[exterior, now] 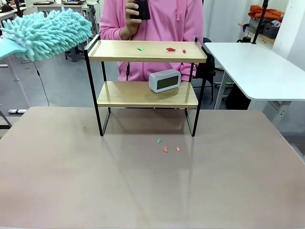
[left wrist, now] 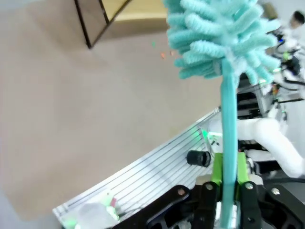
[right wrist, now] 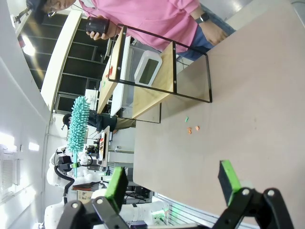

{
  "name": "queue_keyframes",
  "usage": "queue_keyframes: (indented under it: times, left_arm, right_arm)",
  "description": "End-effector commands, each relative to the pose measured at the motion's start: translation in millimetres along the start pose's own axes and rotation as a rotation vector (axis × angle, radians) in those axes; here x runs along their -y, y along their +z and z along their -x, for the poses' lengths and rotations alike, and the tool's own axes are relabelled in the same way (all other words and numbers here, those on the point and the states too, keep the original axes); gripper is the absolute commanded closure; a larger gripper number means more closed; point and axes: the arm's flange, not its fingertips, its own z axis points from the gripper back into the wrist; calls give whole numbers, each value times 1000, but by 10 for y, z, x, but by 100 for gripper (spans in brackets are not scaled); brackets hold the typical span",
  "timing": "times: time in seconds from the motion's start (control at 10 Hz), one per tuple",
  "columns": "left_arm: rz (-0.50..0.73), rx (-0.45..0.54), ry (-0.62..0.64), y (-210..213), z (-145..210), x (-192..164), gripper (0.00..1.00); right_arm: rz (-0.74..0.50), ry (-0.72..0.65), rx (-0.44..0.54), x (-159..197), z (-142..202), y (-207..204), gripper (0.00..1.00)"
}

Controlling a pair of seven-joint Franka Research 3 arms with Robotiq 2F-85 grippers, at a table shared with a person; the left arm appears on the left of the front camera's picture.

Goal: Clean the shelf.
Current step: Clean the remaining tier of the Shelf with the Duster once objects are removed.

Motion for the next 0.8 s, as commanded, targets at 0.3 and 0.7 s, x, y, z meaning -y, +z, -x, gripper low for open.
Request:
queue_keyframes:
  times: [0.3, 0.7]
  left_arm:
    - [4, 47, 0, 220, 64, -112, 87]
    - [-144, 82, 24, 74, -273, 631, 87]
  right_arm:
    - [-23, 23, 11, -10, -16, -10, 0]
    - [-23, 23, 11, -10, -16, -10, 0]
